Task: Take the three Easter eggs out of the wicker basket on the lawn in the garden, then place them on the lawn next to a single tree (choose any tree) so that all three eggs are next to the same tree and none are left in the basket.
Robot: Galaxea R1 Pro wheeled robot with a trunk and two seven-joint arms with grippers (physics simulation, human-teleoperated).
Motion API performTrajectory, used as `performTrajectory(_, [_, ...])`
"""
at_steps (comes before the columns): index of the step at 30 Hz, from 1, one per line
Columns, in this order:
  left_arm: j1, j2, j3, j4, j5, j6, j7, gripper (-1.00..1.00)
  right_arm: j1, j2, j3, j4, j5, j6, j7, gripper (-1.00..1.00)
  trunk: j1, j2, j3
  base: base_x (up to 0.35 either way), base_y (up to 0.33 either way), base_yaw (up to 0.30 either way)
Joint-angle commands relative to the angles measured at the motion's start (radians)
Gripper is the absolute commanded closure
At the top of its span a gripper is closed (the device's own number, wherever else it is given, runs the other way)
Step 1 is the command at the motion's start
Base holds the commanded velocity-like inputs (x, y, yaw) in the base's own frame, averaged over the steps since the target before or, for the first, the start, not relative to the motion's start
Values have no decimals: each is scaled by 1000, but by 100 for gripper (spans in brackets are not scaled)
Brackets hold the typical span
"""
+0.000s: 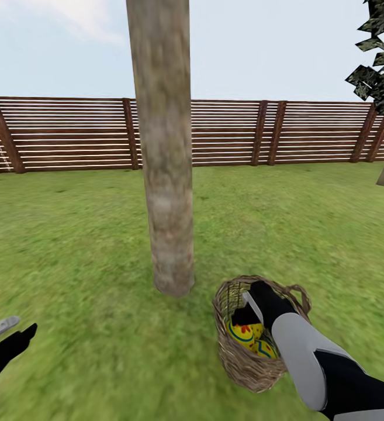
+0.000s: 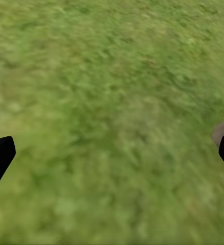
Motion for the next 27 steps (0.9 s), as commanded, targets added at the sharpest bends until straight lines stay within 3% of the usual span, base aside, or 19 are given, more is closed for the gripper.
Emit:
performTrajectory(1, [-1,-2,3,-1,4,6,-4,-100,0,1,-7,-2,11,5,10,-100,0,0,-1,77,0,0])
performTrajectory(13, [-1,-5,2,-2,4,10,-5,-100,-1,-7,-56,-2,12,7,13,-100,0,0,-1,74,-16,0])
performTrajectory(27, [-1,-5,1,-3,4,15,-8,-100,-1,-6,-60,-1,12,7,14,-100,0,0,-1,94,-37,0])
